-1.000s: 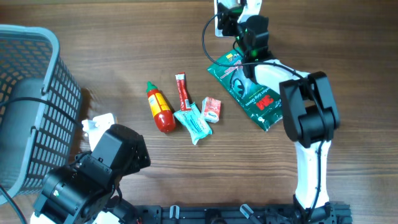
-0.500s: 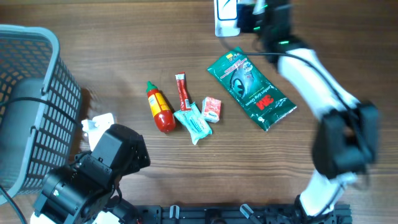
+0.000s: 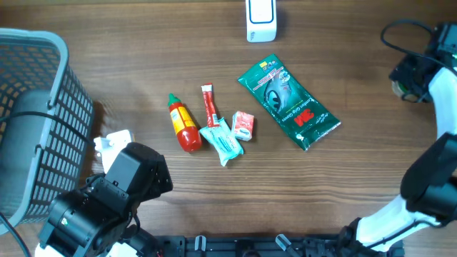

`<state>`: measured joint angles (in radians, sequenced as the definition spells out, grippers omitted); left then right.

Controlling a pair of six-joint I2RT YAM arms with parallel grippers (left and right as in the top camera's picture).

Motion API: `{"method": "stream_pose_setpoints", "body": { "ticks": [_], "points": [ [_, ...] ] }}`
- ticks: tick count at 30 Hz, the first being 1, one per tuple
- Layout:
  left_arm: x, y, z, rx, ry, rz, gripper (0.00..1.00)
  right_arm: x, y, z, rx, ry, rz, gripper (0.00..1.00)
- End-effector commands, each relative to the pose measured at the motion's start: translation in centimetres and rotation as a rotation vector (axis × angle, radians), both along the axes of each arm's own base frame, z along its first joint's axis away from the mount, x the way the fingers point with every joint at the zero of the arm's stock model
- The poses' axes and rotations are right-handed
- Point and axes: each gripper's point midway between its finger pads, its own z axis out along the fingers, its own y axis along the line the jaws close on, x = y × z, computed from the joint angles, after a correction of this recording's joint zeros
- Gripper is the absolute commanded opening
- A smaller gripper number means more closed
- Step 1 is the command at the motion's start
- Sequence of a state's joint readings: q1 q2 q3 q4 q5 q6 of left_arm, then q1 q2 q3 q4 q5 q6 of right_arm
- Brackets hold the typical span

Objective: Scan the item barcode
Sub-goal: 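Move the held jar away from the scanner to the right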

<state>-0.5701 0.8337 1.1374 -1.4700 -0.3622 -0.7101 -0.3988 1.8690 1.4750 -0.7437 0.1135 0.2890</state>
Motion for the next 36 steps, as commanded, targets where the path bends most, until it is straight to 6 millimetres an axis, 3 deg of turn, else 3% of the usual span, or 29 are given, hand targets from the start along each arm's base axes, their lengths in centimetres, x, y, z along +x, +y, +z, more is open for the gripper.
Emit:
{"method": "stream_pose_setpoints", "body": {
  "ticks": [1,3,7,8,9,10,14,17,20,23,26,29,32,34,36],
  "points": [
    [0.1,0.1,0.1,0.003,-0.009,0.013,1.00,-2.7,-6.5,-2.6,-0.005,0.033,-0.158,0.44],
    [0.1,0.1,0.1,0.003,-0.009,0.012,1.00,-4.9,-10.5,-4.3,0.000,0.040,-0.254,0.44],
    [0.1,0.1,0.1,0.003,-0.009,0.013,1.00,-8.0,-14.7,-7.4,0.039,0.051,-0.363,0.46],
    [0.1,0.1,0.1,0.003,-0.009,0.013,1.00,-8.3,-15.2,-8.1,0.057,0.043,-0.376,0.56],
    [0.1,0.1,0.1,0.003,-0.009,0.012,1.00,-8.5,-15.6,-8.4,0.067,0.035,-0.384,0.72],
    [0.1,0.1,0.1,0.003,-0.009,0.012,1.00,-8.6,-15.9,-8.3,0.075,0.019,-0.388,1.00],
    [0.1,0.1,0.1,0.003,-0.009,0.013,1.00,-7.0,-17.0,-4.2,0.068,-0.078,-0.373,1.00],
    [0.1,0.1,0.1,0.003,-0.009,0.012,1.00,-6.2,-17.0,2.2,0.015,-0.175,-0.358,1.00],
    [0.1,0.1,0.1,0.003,-0.009,0.012,1.00,-4.0,-12.7,9.6,0.129,-0.391,-0.279,1.00],
    [0.1,0.1,0.1,0.003,-0.009,0.012,1.00,-2.6,-6.1,15.7,0.247,-0.533,-0.121,1.00],
    [0.1,0.1,0.1,0.003,-0.009,0.012,1.00,-2.8,0.7,17.9,0.307,-0.506,-0.003,1.00],
    [0.1,0.1,0.1,0.003,-0.009,0.012,1.00,-2.9,7.4,17.1,0.391,-0.403,0.109,1.00],
    [0.1,0.1,0.1,0.003,-0.009,0.012,1.00,-2.7,14.3,14.6,0.483,-0.273,0.234,1.00],
    [0.1,0.1,0.1,0.003,-0.009,0.013,1.00,-2.8,20.4,12.2,0.566,-0.182,0.360,1.00],
    [0.1,0.1,0.1,0.003,-0.009,0.013,1.00,-3.1,24.5,10.3,0.580,-0.115,0.476,1.00]
  ]
}}
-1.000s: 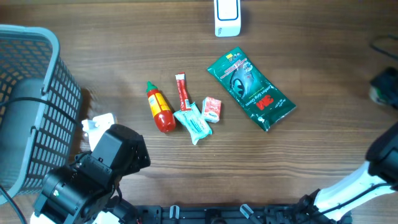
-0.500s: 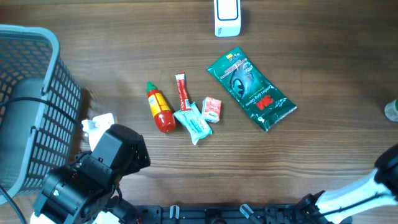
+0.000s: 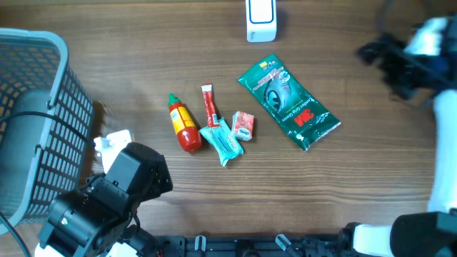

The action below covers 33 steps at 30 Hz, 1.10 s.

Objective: Scan the item barcode
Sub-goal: 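Move the held jar away from the scanner to the right, then reach the right gripper to the red-white snack box and grasp it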

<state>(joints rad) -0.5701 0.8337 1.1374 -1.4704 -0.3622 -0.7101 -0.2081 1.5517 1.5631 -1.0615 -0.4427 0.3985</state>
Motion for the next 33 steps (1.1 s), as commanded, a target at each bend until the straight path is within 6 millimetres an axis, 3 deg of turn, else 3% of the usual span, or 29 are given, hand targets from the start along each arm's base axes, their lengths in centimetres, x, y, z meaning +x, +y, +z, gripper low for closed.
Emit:
{"method": "stream_pose_setpoints", "body": {
  "ticks": [1,6,8,11,15,23,27,33],
  "points": [
    [0.1,0.1,0.1,0.003,-0.010,0.012,1.00,-0.8,8.8,-4.7,0.031,0.092,0.268,1.00],
    [0.1,0.1,0.1,0.003,-0.009,0.012,1.00,-2.7,18.7,-11.4,-0.025,0.168,0.536,1.00],
    [0.1,0.1,0.1,0.003,-0.009,0.012,1.00,-2.6,20.6,-14.8,-0.138,0.209,0.529,0.99],
    [0.1,0.1,0.1,0.003,-0.009,0.012,1.00,-3.4,22.7,-19.4,-0.255,0.287,0.490,0.83],
    [0.1,0.1,0.1,0.003,-0.010,0.012,1.00,-4.1,25.8,-21.3,-0.262,0.270,0.555,0.73],
    [0.1,0.1,0.1,0.003,-0.009,0.012,1.00,-3.0,25.0,-21.5,-0.364,0.229,0.472,0.61],
    [0.1,0.1,0.1,0.003,-0.009,0.012,1.00,-3.1,24.9,-21.5,-0.370,0.236,0.471,0.47],
    [0.1,0.1,0.1,0.003,-0.009,0.012,1.00,-3.3,24.8,-21.6,-0.357,0.255,0.440,0.41]
  ]
}}
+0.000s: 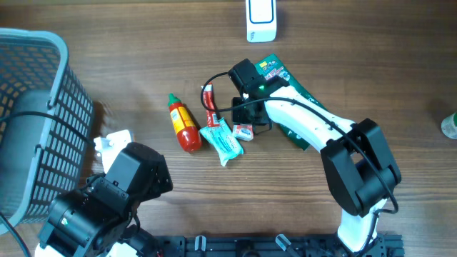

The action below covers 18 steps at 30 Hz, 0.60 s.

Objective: Scan the item barcode
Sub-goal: 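Reach the right gripper to the red-white snack box and grasp it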

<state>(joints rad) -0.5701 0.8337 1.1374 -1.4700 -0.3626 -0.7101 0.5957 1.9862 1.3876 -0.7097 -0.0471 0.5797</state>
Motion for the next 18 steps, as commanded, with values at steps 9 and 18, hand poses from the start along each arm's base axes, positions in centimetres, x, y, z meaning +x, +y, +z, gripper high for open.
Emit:
{"method": "stream_pose_setpoints", "body": {
  "ticks": [9,18],
  "points": [
    [0.1,0.1,0.1,0.003,-0.009,0.012,1.00,-0.2,2.1,2.5,0.123,0.026,-0.014,0.34],
    [0.1,0.1,0.1,0.003,-0.009,0.012,1.00,-1.0,0.6,2.3,0.095,0.108,-0.255,0.05]
  ]
}}
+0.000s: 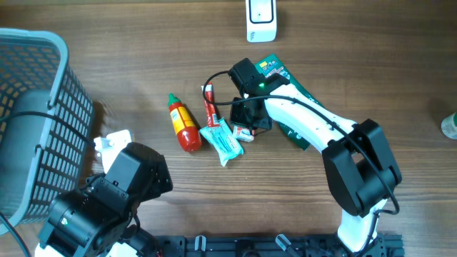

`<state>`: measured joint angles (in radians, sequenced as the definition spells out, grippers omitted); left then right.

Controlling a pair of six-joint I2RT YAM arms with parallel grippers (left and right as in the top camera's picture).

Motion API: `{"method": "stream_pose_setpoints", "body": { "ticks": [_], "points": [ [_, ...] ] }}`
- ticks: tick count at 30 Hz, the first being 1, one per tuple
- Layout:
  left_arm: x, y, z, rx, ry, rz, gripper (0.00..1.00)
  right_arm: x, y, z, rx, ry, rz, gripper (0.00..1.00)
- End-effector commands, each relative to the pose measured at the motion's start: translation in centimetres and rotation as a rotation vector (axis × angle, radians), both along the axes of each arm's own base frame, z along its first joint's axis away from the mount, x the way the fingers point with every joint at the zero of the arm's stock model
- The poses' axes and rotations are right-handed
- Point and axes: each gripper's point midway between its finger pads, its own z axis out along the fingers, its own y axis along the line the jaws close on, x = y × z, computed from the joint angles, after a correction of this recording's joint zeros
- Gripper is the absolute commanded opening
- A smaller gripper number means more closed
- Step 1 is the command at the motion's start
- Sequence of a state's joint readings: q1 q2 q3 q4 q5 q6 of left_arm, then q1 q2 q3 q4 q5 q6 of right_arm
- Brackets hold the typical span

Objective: Scan the item barcode
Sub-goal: 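Reach the right gripper to the red-white snack box and grasp it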

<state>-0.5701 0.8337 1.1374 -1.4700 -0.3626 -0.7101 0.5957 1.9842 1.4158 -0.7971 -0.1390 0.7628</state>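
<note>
My right arm (314, 125) reaches across the table from the lower right. Its black gripper (248, 123) hangs straight over a small red-and-white packet (243, 133) and hides most of it. The fingers lie under the wrist body, so I cannot tell how they stand. The white barcode scanner (260, 20) stands at the far edge, in the middle. My left arm (107, 200) rests at the near left, with white finger parts (113, 143) showing beside the basket.
A red sauce bottle (183, 123), a thin red stick sachet (209, 106) and a teal packet (223, 141) lie just left of the gripper. A green pouch (303, 96) lies partly under the right arm. A grey mesh basket (36, 121) fills the left side.
The right gripper has shifted slightly toward the small red-and-white packet and now covers more of it. Nothing else has moved.
The right arm was first folded back at the far right edge. It was then blurred near the upper right. Later it was stretched out over the small packet in the middle, and it now sits closer over that packet. The left arm has stayed still.
</note>
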Motion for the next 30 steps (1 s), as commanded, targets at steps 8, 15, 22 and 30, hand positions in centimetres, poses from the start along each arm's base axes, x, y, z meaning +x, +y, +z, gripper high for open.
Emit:
{"method": "stream_pose_setpoints", "body": {
  "ticks": [8,15,22,30],
  "points": [
    [0.1,0.1,0.1,0.003,-0.009,0.012,1.00,1.7,-1.7,1.7,0.017,-0.001,-0.224,0.04],
    [0.1,0.1,0.1,0.003,-0.009,0.012,1.00,-1.7,-5.0,0.9,-0.165,0.073,-0.124,0.05],
    [0.1,0.1,0.1,0.003,-0.009,0.012,1.00,-2.3,-3.7,-3.2,-0.065,0.030,-0.018,0.05],
    [0.1,0.1,0.1,0.003,-0.009,0.012,1.00,-3.9,4.9,-1.2,0.370,0.039,0.205,0.05]
  ]
}}
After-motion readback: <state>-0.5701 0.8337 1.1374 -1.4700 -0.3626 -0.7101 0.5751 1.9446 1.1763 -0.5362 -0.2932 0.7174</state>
